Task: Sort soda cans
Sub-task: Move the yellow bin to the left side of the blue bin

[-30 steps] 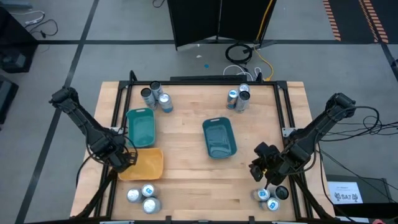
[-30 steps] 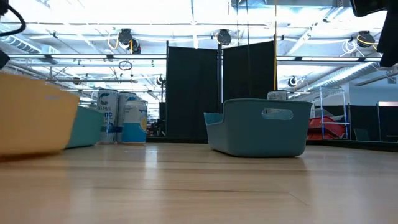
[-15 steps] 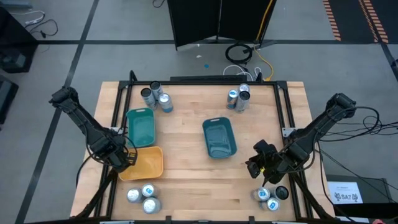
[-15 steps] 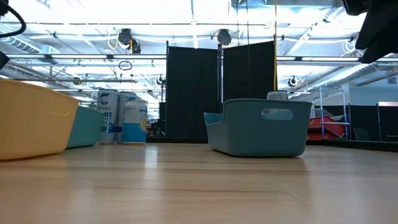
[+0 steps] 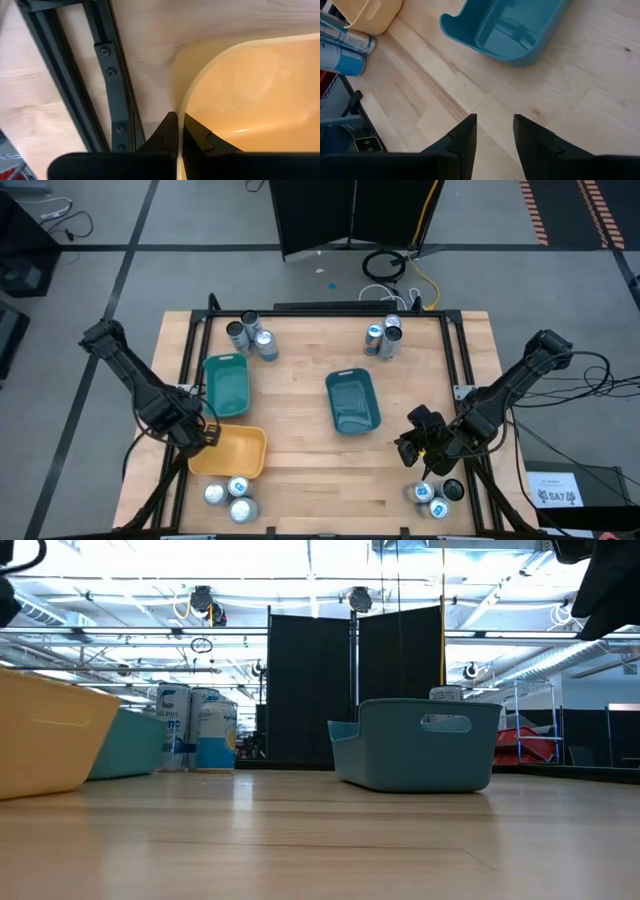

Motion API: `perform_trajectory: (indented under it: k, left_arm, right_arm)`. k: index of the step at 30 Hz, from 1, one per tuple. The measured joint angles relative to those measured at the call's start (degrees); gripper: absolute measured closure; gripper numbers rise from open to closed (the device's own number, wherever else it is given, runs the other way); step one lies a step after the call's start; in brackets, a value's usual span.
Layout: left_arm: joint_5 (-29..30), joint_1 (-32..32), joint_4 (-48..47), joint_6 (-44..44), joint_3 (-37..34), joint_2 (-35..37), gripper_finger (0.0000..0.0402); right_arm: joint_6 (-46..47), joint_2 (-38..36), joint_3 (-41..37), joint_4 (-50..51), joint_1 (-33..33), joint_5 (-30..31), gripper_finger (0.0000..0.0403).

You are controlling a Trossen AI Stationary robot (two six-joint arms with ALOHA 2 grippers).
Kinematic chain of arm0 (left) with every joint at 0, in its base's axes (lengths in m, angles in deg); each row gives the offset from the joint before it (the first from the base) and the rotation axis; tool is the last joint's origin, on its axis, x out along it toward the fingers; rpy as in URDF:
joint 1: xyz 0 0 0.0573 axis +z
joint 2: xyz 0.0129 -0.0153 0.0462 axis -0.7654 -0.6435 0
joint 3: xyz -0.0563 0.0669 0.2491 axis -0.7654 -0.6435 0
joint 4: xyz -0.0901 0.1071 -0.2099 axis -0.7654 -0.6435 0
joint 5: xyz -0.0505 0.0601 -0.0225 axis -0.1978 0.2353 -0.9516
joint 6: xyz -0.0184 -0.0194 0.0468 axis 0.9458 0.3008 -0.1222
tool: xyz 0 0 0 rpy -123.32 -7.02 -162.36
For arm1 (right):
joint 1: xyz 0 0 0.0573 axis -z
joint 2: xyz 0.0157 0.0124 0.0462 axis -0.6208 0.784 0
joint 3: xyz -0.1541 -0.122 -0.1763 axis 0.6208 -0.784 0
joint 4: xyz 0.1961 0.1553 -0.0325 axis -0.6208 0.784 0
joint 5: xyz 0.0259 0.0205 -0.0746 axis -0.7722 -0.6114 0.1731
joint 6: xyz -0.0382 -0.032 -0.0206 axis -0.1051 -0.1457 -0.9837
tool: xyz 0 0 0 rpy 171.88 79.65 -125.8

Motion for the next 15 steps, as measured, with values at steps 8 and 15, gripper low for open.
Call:
perform_trajectory:
  k: [8, 15]
  left_arm:
    - [4.0, 0.0, -7.1, 0.0, 7.2, 0.0, 0.0394]
    - [8.6, 0.0, -13.7, -0.8, 14.5, -0.2, 0.0394]
  right_arm:
    - [-1.1, 0.0, 0.0, 0.1, 0.0, 0.0, 0.0282]
    - [-1.1, 0.0, 0.0, 0.1, 0.0, 0.0, 0.0282]
